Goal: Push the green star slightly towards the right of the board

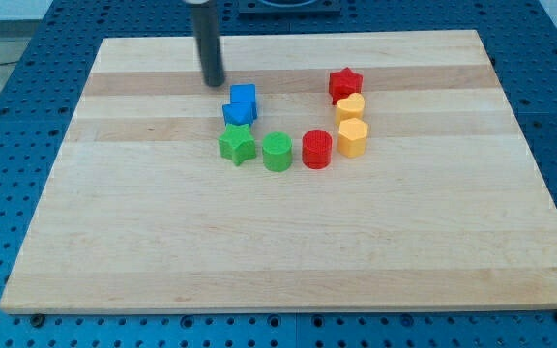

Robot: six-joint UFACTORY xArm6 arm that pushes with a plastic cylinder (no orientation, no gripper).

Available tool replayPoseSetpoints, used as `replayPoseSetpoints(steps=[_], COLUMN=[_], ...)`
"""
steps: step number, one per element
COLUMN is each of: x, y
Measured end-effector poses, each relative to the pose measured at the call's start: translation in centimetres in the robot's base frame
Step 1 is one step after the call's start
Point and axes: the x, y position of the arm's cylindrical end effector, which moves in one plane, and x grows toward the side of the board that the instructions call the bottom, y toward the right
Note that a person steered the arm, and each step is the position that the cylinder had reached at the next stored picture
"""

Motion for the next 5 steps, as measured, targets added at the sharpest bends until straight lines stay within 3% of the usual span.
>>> replayPoseSetpoints(steps=[2, 3, 5], x=[12.3, 15.2, 14.7], y=[-0.4, 0.4, 1.6])
